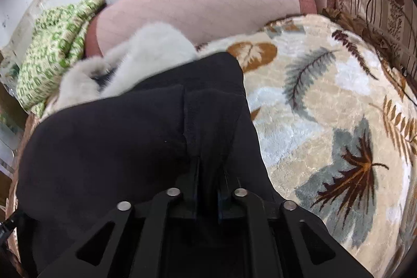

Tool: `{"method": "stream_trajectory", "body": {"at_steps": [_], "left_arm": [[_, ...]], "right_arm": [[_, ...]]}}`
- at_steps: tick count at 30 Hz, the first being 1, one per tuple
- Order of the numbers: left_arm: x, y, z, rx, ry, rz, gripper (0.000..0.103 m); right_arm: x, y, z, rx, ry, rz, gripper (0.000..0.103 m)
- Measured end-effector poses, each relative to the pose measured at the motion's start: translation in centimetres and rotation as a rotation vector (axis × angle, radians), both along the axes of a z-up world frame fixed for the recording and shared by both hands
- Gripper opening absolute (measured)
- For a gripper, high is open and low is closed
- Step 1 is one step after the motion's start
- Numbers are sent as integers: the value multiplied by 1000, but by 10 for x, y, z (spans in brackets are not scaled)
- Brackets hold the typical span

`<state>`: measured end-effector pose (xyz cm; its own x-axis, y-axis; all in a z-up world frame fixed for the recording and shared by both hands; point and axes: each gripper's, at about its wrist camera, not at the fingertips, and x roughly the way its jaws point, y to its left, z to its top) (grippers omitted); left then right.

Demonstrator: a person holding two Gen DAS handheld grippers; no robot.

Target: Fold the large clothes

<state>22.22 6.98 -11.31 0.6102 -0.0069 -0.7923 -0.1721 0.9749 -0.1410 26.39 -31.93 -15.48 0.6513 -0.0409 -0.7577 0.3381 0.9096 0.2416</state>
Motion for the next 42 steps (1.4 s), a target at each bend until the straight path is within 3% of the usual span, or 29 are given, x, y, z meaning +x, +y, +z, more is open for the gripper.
{"method": "stream_trajectory", "body": {"at_steps": [2,3,5,7,10,14,16,20,23,27,30,32,36,42], "left_arm": [[0,2,-2,-2,9,9,74],[0,4,-2,-4,10,12,74],[-2,7,1,-13,1,17,74],[-4,10,5,-25,-11,20,74],[-1,12,13,-39,-43,33,74],[36,3,12,-44,-38,-10,74],[47,2,4,-25,-26,-10,74],[56,9,-11,-81,17,7,78],[62,9,-21,-43,39,14,91],[60,6,-24,-25,42,26,91],[47,-2,-5,40,-16,4,78],[33,-7,9,58,-58,-31,78],[-3,2,29,5,-85,-48,78],[-44,44,34,-65,-48,-15,78]], "right_arm": [[-6,-19,-8,87,-7,-51,56],[-11,-28,-9,137,-16,-78,59],[-26,-50,-8,248,-51,-154,60],[-47,-60,3,280,-108,-225,60],[-79,-48,36,141,-222,-276,61],[-82,-6,56,33,-300,-160,62],[-71,13,52,14,-289,-92,62],[-41,33,27,47,-202,-26,62],[-17,33,2,30,-110,-18,62],[-8,39,-3,-48,-66,3,63],[-16,42,8,-87,-83,11,65],[-25,41,16,-80,-104,17,65],[-51,40,34,-67,-112,5,68],[-111,10,42,65,-84,-6,74]]}}
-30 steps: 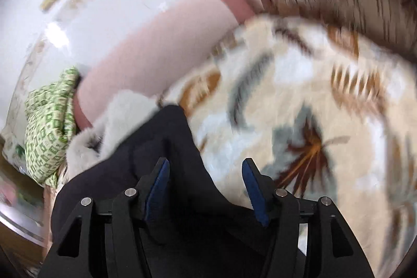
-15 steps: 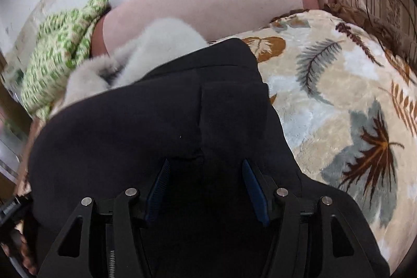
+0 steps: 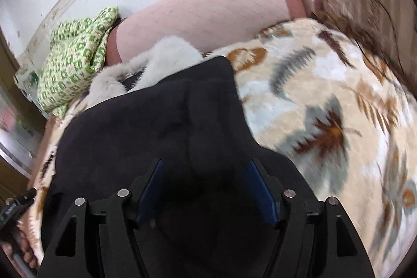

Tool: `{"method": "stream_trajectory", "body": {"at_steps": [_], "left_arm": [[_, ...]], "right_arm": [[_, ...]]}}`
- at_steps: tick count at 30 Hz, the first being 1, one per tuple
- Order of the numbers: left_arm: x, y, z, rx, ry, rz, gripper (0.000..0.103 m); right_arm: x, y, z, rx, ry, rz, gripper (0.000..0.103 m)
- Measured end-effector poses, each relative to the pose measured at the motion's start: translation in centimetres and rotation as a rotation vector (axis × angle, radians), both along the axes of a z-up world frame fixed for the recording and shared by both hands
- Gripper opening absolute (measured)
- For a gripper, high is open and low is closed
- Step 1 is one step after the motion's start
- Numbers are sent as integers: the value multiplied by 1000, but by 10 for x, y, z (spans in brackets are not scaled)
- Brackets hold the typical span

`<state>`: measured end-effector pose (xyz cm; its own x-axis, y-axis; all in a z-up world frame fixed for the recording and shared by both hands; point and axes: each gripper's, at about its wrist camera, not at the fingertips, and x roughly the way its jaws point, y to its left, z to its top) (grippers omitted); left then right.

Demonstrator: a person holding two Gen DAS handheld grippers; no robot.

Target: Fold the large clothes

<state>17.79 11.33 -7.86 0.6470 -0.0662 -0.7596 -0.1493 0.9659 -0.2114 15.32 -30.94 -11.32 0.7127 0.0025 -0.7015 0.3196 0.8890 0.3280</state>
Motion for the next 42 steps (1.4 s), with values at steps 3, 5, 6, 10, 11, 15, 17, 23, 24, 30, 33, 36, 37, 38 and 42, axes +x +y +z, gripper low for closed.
{"method": "stream_trajectory", "body": {"at_steps": [3,5,6,10,11,15,17,23,24,30,33,36,37,38,42], "left_arm": [[-15,23,-18,-53,55,1,78],[-24,33,-33,-117,94,-5,78],[-28,38,-43,-175,110,-25,78],[-38,48,-70,-421,151,-74,78],[-40,47,-72,-448,151,-82,78],[-49,35,-70,-485,139,-136,78],[-56,28,-68,-467,133,-155,77],[-88,13,-61,-430,112,-206,74],[-91,11,-59,-419,110,-212,74],[-103,-3,-65,-324,111,-238,75],[-102,-4,-71,-348,120,-259,84],[-105,-9,-70,-320,106,-257,86],[-106,-13,-70,-299,104,-258,86],[-106,-17,-70,-277,106,-257,86],[-110,-29,-63,-153,122,-204,35]], "right_arm": [[-38,-29,-14,24,44,-46,76],[-57,-47,-27,24,80,-93,76],[-65,-55,-33,37,94,-112,76],[-97,-83,-68,261,97,-132,76],[-101,-84,-75,321,87,-116,76],[-105,-70,-80,378,52,-47,78],[-102,-58,-79,391,47,-7,78],[-111,-42,-79,453,21,69,78],[-114,-42,-78,469,14,79,78],[-135,-36,-80,496,8,129,78],[-142,-32,-79,468,14,141,78],[-144,-23,-81,410,36,155,78],[-143,-17,-82,376,49,160,78],[-142,-14,-83,344,57,158,79],[-138,3,-83,210,71,115,77]]}}
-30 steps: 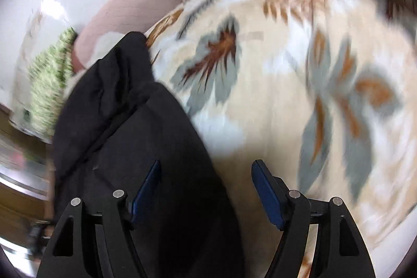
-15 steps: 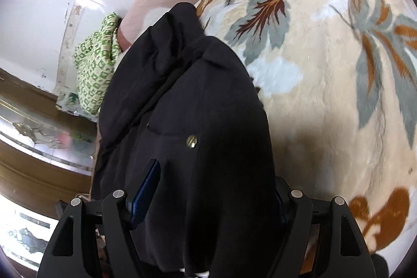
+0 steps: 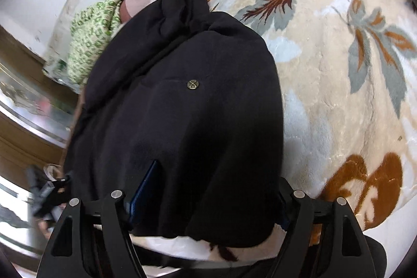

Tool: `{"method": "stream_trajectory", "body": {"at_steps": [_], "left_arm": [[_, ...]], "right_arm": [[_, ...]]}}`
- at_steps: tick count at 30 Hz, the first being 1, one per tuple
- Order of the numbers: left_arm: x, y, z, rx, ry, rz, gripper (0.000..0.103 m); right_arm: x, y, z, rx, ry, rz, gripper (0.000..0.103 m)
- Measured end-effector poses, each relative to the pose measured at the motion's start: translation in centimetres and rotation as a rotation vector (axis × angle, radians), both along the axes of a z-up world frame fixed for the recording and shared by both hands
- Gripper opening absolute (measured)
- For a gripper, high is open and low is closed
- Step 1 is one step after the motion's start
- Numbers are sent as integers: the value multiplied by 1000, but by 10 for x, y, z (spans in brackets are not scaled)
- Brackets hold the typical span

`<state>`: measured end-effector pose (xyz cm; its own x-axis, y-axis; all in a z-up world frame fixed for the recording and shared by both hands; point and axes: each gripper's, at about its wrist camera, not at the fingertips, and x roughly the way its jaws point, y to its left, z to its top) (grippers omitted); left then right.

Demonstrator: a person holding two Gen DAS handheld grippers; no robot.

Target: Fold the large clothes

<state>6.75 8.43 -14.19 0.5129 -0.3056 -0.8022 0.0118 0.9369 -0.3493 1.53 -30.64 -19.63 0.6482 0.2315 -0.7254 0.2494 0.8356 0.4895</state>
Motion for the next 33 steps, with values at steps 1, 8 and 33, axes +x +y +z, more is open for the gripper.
{"method": "stream_trajectory", "body": {"at_steps": [1,8,33], "left_arm": [[-1,2,3,-3,2,13,25],[-10,17,54,-54,-99,52,16],[295,12,96,-84,26,253,16]], "right_arm": [[-1,6,5,-46,-6,1,61],[-9,11,70,-41,-175,38,18],[275,-34,159,-136,-178,-96,17]]}}
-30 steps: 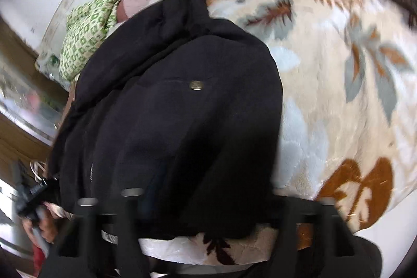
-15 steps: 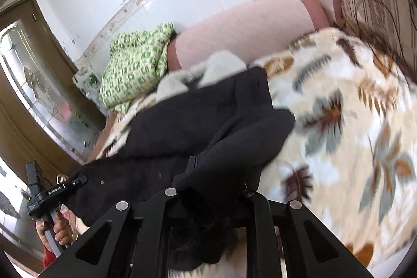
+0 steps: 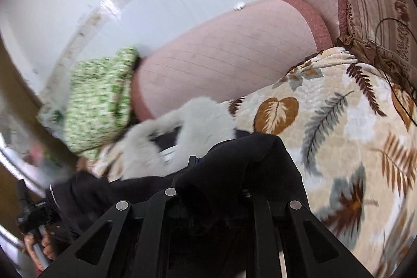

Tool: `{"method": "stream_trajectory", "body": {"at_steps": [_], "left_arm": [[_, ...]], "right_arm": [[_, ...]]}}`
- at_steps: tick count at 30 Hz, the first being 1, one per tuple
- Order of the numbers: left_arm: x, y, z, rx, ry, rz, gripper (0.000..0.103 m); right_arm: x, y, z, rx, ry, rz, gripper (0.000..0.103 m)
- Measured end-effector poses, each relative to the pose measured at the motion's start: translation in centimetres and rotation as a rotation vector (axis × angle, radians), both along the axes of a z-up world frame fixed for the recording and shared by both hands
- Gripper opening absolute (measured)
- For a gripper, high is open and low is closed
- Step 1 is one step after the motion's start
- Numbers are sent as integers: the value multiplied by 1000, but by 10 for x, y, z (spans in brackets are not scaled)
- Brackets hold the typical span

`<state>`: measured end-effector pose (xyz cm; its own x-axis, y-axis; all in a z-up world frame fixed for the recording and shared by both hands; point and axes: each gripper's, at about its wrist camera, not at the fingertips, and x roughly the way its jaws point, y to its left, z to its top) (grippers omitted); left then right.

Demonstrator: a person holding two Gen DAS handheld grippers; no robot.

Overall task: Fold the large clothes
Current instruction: 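Lay the hem onto the collar and open both grippers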

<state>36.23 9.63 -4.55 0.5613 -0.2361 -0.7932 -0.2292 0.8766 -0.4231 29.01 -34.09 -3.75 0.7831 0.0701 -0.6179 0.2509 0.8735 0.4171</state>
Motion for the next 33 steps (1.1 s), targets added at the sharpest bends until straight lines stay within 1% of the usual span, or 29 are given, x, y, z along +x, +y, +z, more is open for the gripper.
{"method": "stream_trajectory", "body": {"at_steps": [2,4,8,10,11,13,14,15,16,18,19,21,23,24,25,27,28,29,30,32,33], "left_arm": [[29,-4,-18,18,44,10,16],[49,-12,-29,44,65,12,18],[77,-20,-44,71,87,14,21],[84,-21,-52,64,100,10,24],[87,-21,-55,38,107,6,25],[88,-17,-54,-18,96,2,39],[83,-12,-48,-62,62,-6,43],[80,-10,-42,-83,38,-7,51],[75,-7,-35,-91,12,-4,60],[54,2,-11,-56,-72,19,69],[38,4,2,-26,-112,22,70],[6,4,23,39,-153,6,70],[-34,2,36,96,-183,20,72],[-53,1,39,113,-195,35,76],[-78,-1,40,124,-209,55,78],[-122,-3,35,117,-246,91,81],[-132,-1,30,116,-255,97,82],[-149,-5,22,132,-260,110,82],[-155,-6,16,149,-257,120,82],[-163,-8,3,211,-253,129,82],[-163,-10,-5,276,-236,134,82]], "right_arm": [[26,-2,-15,-22,35,-12,17],[48,-5,-30,-38,61,-26,17],[86,-14,-60,-34,108,-63,17],[98,-13,-71,-55,127,-72,18],[104,-12,-79,-66,142,-74,18],[113,-14,-93,-57,166,-89,18],[114,-18,-99,-33,170,-96,18],[115,-21,-102,-13,171,-99,19],[114,-26,-105,24,170,-104,20],[113,-29,-107,52,167,-97,22],[113,-28,-106,53,167,-93,23],[112,-29,-101,53,174,-85,24],[111,-32,-93,69,178,-85,27],[110,-34,-89,80,175,-88,28],[109,-36,-81,93,166,-93,33],[105,-38,-68,94,146,-101,49],[100,-39,-57,64,130,-117,66],[95,-38,-47,22,116,-142,81],[89,-37,-35,-29,97,-167,85],[77,-35,-16,-77,85,-183,86],[68,-30,-4,-93,75,-177,86]]}}
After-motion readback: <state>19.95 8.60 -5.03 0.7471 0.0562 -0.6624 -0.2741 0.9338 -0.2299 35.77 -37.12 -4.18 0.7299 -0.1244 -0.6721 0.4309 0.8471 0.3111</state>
